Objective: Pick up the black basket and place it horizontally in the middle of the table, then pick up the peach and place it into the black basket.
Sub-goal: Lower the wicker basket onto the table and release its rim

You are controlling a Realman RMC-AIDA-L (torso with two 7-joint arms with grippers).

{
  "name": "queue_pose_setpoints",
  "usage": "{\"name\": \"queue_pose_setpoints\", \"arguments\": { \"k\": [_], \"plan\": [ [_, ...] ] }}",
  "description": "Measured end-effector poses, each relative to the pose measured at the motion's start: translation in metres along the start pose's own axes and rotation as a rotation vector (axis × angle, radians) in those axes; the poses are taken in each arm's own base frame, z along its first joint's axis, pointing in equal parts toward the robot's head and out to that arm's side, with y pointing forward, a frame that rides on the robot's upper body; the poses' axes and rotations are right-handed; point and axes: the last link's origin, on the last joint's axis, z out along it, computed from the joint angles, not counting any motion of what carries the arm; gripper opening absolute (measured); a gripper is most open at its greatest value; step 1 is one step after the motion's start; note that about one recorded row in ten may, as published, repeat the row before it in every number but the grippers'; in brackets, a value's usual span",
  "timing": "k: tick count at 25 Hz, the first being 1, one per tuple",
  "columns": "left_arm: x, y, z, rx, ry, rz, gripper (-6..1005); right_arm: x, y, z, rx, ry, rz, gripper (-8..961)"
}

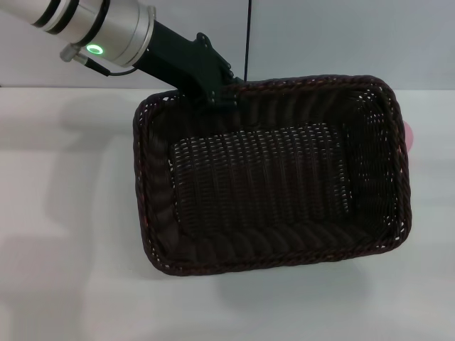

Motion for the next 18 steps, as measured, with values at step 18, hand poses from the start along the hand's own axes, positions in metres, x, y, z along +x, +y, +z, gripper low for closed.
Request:
{"name": "queue_pose_setpoints", "arguments": {
  "k": [18],
  "plan": [
    [0.006, -0.009, 0.008, 0.156, 0.034, 0.051, 597, 0.004, -0.003, -0.004, 0.021, 0.019, 0.008, 679]
  ]
}}
